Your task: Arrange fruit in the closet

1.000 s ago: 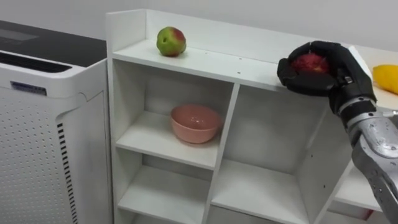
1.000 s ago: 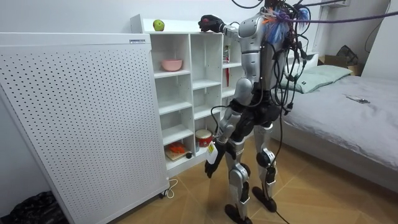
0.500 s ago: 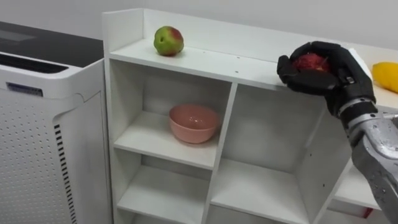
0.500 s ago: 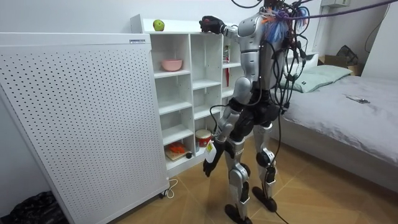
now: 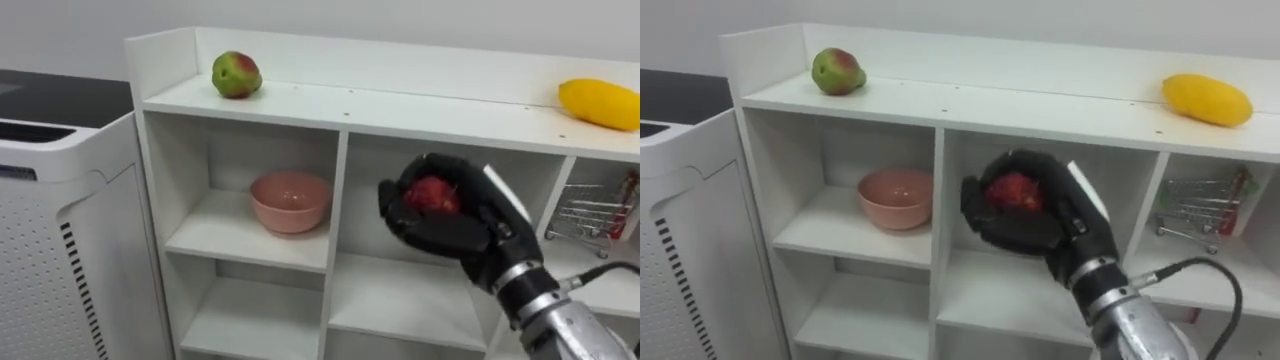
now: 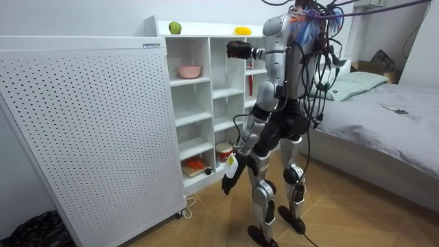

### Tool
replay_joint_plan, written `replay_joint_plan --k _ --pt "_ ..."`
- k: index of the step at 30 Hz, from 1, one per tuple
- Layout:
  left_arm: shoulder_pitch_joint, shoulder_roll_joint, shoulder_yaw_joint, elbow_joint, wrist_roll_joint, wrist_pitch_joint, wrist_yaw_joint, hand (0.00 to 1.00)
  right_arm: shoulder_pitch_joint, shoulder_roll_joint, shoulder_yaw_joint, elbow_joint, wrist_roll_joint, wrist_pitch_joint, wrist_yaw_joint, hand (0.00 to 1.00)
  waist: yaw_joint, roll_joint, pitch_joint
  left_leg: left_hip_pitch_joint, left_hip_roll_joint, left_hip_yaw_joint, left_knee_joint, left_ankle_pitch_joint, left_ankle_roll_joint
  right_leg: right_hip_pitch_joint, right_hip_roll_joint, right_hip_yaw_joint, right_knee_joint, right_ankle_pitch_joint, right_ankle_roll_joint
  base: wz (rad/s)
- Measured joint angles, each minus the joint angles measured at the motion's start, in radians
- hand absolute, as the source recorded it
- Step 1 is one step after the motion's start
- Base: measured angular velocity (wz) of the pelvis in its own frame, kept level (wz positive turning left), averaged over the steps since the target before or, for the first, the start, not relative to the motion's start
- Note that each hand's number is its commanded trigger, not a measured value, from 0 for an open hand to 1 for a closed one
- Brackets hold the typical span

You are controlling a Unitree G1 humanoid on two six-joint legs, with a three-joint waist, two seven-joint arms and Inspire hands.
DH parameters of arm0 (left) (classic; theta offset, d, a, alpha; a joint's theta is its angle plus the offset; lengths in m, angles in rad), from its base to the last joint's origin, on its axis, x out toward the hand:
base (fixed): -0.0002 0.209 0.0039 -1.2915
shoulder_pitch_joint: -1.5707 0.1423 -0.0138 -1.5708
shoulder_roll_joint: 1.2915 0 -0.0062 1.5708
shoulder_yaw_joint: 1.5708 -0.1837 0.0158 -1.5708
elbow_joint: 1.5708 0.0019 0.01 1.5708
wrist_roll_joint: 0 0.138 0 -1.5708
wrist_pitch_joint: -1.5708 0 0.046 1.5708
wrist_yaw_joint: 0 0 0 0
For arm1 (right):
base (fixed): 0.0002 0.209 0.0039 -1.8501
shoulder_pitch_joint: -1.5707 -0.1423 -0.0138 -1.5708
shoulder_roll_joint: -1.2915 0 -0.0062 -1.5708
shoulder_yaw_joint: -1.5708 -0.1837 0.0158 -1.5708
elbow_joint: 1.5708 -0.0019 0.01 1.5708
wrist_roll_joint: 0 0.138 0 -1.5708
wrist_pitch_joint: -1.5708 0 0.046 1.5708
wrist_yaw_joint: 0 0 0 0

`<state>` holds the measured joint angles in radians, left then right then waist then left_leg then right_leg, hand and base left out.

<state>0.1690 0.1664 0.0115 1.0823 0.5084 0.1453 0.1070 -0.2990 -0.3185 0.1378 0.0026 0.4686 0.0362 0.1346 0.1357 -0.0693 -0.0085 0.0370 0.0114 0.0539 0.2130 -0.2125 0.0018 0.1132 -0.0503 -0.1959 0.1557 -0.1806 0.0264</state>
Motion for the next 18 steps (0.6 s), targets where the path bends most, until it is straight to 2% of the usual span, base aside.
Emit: replay_joint_plan --k 5,8,9,11,12,15,18 --pt "-0.03 0.004 -0.038 0.023 -0.037 -0.003 0.017 0.0 0.007 0.029 0.055 0.081 0.049 -0.003 0.012 1.0 0.0 -0.003 0.0047 -0.055 -0.001 -0.01 0.029 0.001 0.002 -0.04 -0.002 -0.008 0.001 0.003 -0.005 0.06" --pt "-0.069 0.003 -0.06 0.04 -0.051 -0.003 0.023 0.0 0.006 0.075 0.066 0.191 0.104 -0.003 0.021 1.0 0.001 -0.001 0.0102 -0.117 0.001 -0.016 0.056 0.002 0.003 -0.097 -0.002 -0.016 0.02 0.004 -0.006 0.08" --pt "-0.083 0.0 -0.078 0.053 -0.072 -0.003 0.034 0.0 0.005 0.093 0.068 0.248 0.133 -0.003 0.023 1.0 0.0 0.005 0.0159 -0.137 0.001 -0.019 0.063 0.005 0.006 -0.116 -0.003 -0.018 0.023 0.006 -0.009 0.08" --pt "-0.103 -0.003 -0.104 0.059 -0.099 -0.002 0.043 0.0 0.005 0.118 0.07 0.343 0.16 -0.001 0.02 1.0 0.0 0.009 0.0186 -0.166 0.0 -0.019 0.072 0.007 0.009 -0.147 -0.006 -0.019 0.039 0.006 -0.009 0.03" --pt "-0.105 -0.003 -0.118 0.059 -0.126 -0.004 0.049 0.0 0.005 0.128 0.07 0.383 0.16 0.0 0.013 1.0 0.001 0.018 0.0242 -0.195 0.0 -0.019 0.084 0.008 0.01 -0.178 -0.008 -0.019 0.057 0.006 -0.009 0.0" --pt "-0.14 -0.003 -0.132 0.07 -0.184 -0.015 0.067 0.0 -0.01 0.128 0.058 0.488 0.204 0.0 -0.003 1.0 -0.002 0.032 0.0327 -0.276 -0.004 -0.026 0.112 0.016 0.016 -0.261 -0.016 -0.023 0.093 0.006 -0.008 0.03" --pt "-0.143 -0.003 -0.143 0.078 -0.248 -0.025 0.086 0.0 -0.054 0.129 0.035 0.623 0.283 0.0 -0.025 1.0 -0.004 0.042 0.0385 -0.328 -0.007 -0.025 0.132 0.02 0.021 -0.324 -0.024 -0.024 0.136 0.005 -0.007 -0.02"
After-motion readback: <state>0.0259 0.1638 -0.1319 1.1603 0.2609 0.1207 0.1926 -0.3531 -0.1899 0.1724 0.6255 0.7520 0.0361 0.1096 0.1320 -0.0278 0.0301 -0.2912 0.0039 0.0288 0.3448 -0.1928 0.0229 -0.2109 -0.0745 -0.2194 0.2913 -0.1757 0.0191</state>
